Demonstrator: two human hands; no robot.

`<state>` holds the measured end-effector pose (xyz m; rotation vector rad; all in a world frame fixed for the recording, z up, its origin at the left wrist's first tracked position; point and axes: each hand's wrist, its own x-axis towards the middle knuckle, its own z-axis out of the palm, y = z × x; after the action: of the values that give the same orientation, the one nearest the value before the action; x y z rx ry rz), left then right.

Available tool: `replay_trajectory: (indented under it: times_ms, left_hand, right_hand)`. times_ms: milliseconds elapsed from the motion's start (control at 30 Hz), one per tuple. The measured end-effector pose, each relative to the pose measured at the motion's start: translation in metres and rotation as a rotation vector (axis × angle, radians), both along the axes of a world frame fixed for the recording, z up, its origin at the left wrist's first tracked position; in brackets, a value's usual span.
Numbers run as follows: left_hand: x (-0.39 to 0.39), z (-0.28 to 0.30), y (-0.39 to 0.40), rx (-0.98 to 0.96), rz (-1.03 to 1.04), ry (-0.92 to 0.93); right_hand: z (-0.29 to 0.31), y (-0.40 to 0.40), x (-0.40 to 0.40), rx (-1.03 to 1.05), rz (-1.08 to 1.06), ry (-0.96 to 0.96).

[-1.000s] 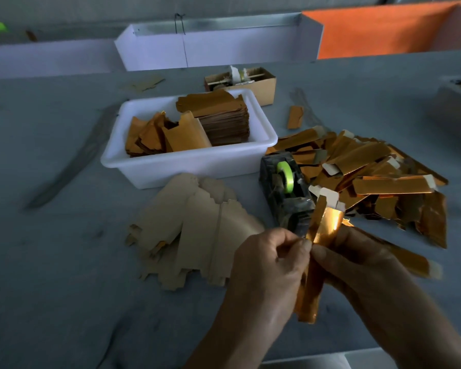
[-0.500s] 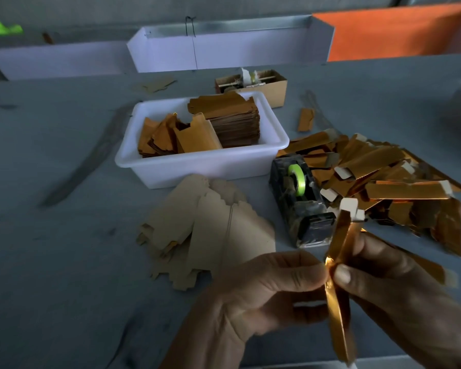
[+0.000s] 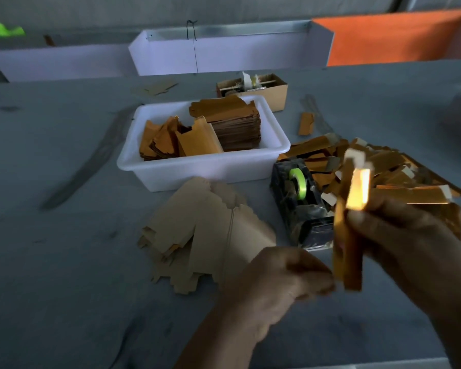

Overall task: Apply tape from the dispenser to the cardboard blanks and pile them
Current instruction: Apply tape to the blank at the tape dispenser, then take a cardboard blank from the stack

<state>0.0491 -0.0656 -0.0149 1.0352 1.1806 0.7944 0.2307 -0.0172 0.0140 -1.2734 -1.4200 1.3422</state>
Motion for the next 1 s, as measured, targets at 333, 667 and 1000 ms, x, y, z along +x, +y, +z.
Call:
replay_trajectory:
  times_ms: [333,667,1000]
  left_hand:
    - [-0.022,-0.017,0.010,0.197,0.289,1.407]
    - [-0.054,-0.003,0.015,0.149,0.587,0.903]
    - [-0.056,0.030,0.003,0.501,0.645,1.031]
  right_hand:
    - [-0.005,0.053,0.026,0.171,-0.626,-0.151]
    - [-0.037,-0.020,0.008,0.302,-0.423,-0.227]
    - [-0.024,-0.040,-0.009,0.156,-0.325,-0.016]
